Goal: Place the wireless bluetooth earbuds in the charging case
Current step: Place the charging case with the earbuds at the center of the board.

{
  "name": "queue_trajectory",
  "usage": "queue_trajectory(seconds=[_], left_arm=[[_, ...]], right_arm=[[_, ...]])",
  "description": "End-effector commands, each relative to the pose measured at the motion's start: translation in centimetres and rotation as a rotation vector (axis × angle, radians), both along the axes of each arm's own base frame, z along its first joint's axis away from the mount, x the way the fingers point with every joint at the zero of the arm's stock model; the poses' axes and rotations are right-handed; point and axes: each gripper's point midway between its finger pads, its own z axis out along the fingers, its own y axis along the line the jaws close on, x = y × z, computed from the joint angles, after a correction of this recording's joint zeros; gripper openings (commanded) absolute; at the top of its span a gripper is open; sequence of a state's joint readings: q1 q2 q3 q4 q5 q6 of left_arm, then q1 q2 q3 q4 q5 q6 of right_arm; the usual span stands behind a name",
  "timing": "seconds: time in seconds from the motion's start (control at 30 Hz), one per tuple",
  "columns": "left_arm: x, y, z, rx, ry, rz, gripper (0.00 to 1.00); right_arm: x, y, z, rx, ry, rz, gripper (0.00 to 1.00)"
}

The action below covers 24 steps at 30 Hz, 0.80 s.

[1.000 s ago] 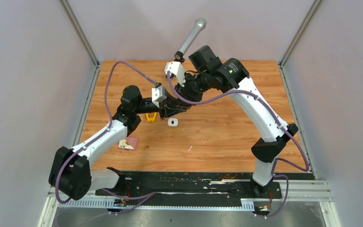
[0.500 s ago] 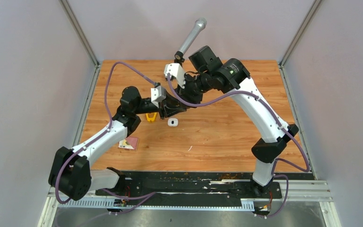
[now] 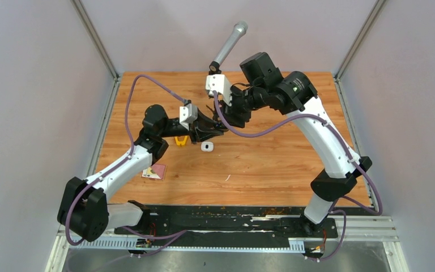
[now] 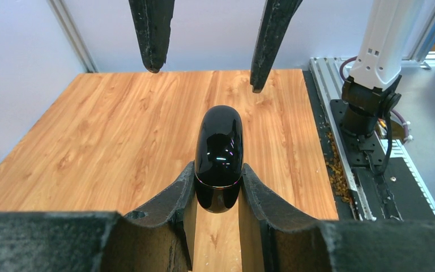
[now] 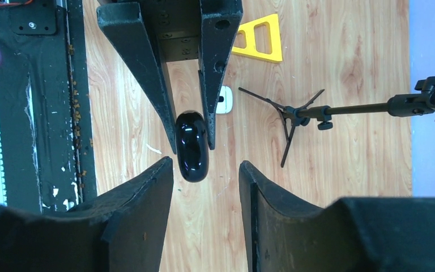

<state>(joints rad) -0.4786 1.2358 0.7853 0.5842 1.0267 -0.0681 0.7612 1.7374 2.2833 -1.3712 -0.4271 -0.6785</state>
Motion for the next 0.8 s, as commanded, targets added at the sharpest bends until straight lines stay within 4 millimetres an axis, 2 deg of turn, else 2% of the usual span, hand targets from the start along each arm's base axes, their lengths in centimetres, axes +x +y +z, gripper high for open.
queue_trajectory(seconds=[0.0,0.17,0.33,0.4,0.5,0.6,0.67,0.77], left_arm=[[-1.1,0.1,1.7,-0.035,-0.056,-0.028,0.0],[-1.0,0.1,1.5,-0.033,-0.049,-0.02,0.0],[-0.4,0.1,1.1,-0.029,-0.01,0.009,0.0],[-0.1,0.3,0.7,-0.023,0.011,0.022,0.0],[0.2,0.7,-0.3,-0.006,0.07,0.048,0.0],[0.3,1.3,-2.2,0.026,0.169,0.072,0.0],[0.4,2.0,-3.3,0.04,0.244,0.103,0.0],[0.5,2.9,-5.2,0.081,0.304,0.146,0.0]], right_arm=[[-0.3,0.1,2.0,0.061,-0.09,0.06,0.47],[-0.2,-0.3,2.5,0.091,-0.104,0.06,0.47],[-2.2,-1.1,0.3,0.07,0.015,0.135,0.5],[-1.8,-1.4,-0.8,0.089,0.037,0.12,0.5],[-0.7,-2.5,-0.6,0.168,0.056,0.045,0.5],[1.8,-4.6,-0.2,0.264,0.08,-0.122,0.5],[3.5,-6.6,-0.9,0.313,0.06,-0.236,0.51],[5.1,-8.8,-2.3,0.351,-0.03,-0.345,0.53]])
